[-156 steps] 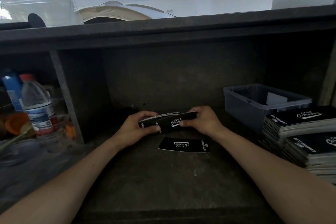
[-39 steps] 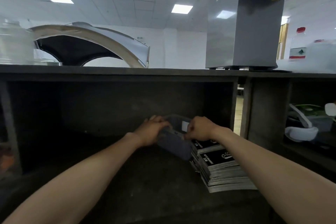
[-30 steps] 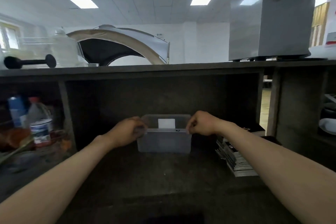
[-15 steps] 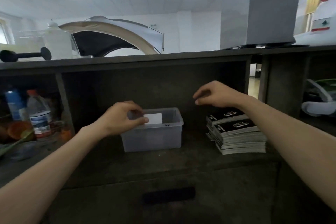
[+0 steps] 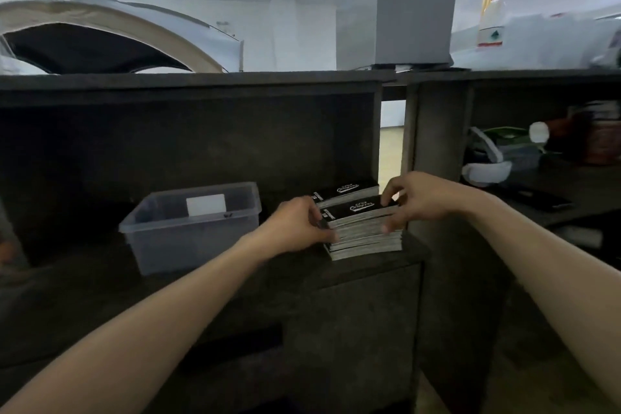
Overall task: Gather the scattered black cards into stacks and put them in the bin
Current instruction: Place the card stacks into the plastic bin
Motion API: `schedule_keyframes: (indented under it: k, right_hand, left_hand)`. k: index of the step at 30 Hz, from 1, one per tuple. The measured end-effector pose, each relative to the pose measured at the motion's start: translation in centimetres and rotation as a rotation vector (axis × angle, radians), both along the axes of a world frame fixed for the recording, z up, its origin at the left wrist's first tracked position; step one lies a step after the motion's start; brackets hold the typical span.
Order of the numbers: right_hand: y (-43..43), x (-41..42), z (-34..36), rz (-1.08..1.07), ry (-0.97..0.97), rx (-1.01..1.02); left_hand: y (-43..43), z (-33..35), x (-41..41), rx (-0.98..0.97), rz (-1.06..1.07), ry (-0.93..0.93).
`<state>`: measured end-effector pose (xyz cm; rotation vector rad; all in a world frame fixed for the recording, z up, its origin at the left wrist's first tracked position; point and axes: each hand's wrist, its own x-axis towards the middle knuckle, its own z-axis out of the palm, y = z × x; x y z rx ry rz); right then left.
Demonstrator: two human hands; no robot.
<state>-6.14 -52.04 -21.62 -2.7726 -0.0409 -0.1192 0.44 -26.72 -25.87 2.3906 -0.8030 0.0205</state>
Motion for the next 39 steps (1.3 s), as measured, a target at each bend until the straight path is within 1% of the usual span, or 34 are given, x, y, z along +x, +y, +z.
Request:
schedule_keyframes:
  k: [2, 3, 6, 9, 12, 13, 16, 17, 19, 22, 27, 34, 39]
  right_hand:
    - [-0.2, 0.3, -1.0, -0.001, -0.045, -0.022]
    - [-0.3, 0.5, -1.3, -0.006, -0.059, -0.016]
    - [-0.7, 1.0, -1.7, -0.013, -0.048, -0.003]
    - [-1.2, 1.3, -2.2, -0.021, -0.086, -0.014]
    - [-1.5, 1.4, -2.0, 0.002, -0.065, 0.006]
    - [-1.6, 1.4, -1.8, 0.012, -0.041, 0.011]
    - [-1.6, 1.4, -1.3, 0.034, 0.041, 0.032]
    - [-1.6, 1.5, -1.2, 0.042, 0.057, 0.03]
    - [-1.7, 1.5, -1.0, 0.059, 0.084, 0.026]
    - [-1.6, 1.7, -0.6, 0.082, 0.121, 0.007]
    - [-1.3, 2.2, -0.3, 0.083, 0.136, -0.056]
    - [-1.1, 2.6, -1.1, 0.1, 0.098, -0.097]
    - [-0.8, 2.7, -1.3, 0.105, 0.076, -0.17]
  left_hand:
    - [-0.6, -0.8, -0.4, -0.128, -0.003, 0.144]
    - [-0.8, -1.1, -0.5, -0.18, -0.004, 0.185]
    - [-1.3, -1.3, -0.9, -0.273, -0.005, 0.236]
    - [-1.7, -1.2, -1.3, -0.295, -0.006, 0.271]
    - [-1.6, -1.0, -1.4, -0.255, 0.006, 0.262]
    - [-1.5, -0.7, -1.5, -0.209, 0.026, 0.205]
    - [-1.3, 0.1, -1.6, 0.019, 0.117, -0.109]
    - [-1.3, 0.3, -1.6, 0.072, 0.13, -0.178]
    - [-1.6, 0.6, -1.6, 0.141, 0.111, -0.233]
    - [-2.0, 0.8, -1.5, 0.207, 0.088, -0.277]
    - [-1.9, 0.9, -1.0, 0.221, 0.105, -0.328]
    - [-2.3, 0.3, -0.4, 0.243, -0.046, -0.354]
    - [-2.6, 0.6, -0.4, 0.306, -0.099, -0.248]
